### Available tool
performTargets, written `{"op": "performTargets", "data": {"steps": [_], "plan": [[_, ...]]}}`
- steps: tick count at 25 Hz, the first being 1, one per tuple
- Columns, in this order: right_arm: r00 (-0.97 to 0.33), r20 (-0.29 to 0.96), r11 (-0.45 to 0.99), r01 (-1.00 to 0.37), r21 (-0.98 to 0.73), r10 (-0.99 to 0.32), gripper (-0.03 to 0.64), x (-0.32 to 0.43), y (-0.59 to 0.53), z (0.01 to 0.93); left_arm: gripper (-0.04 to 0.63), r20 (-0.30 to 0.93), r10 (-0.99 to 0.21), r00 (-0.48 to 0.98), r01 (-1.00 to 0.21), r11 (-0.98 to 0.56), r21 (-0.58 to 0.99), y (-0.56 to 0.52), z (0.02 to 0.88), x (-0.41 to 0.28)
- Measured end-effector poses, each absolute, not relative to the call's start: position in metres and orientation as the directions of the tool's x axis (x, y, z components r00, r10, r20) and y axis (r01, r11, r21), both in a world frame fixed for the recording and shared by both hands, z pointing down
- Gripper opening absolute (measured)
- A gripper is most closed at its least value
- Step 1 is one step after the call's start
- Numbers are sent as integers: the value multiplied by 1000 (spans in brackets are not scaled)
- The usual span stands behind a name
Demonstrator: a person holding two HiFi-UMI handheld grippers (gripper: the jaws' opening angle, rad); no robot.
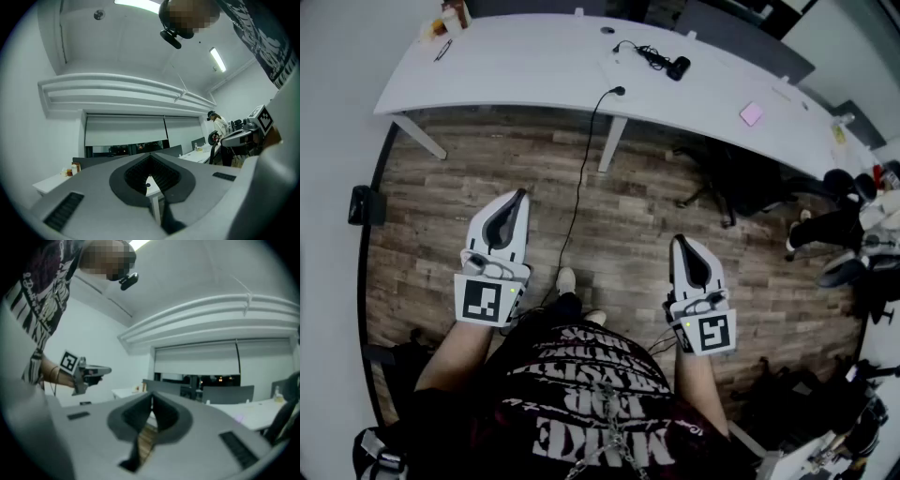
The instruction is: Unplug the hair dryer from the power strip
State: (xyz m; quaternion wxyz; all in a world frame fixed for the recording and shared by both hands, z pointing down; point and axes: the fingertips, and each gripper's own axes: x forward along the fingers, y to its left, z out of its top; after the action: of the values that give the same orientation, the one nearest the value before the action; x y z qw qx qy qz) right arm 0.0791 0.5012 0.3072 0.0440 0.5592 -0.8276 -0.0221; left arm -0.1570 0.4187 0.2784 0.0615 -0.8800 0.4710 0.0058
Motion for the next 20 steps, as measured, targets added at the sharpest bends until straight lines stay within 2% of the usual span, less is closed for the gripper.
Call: {"op": "performTargets", "data": {"steps": [15, 20], "plan": [[-280, 25, 281, -957, 64, -960, 35, 67, 451, 292, 21, -75, -790, 609, -793, -604, -77, 357, 284, -166], [-323, 50, 326, -943, 73, -945, 35, 47, 444, 297, 21, -81, -797, 599, -801, -595, -65, 343, 278, -174]]}}
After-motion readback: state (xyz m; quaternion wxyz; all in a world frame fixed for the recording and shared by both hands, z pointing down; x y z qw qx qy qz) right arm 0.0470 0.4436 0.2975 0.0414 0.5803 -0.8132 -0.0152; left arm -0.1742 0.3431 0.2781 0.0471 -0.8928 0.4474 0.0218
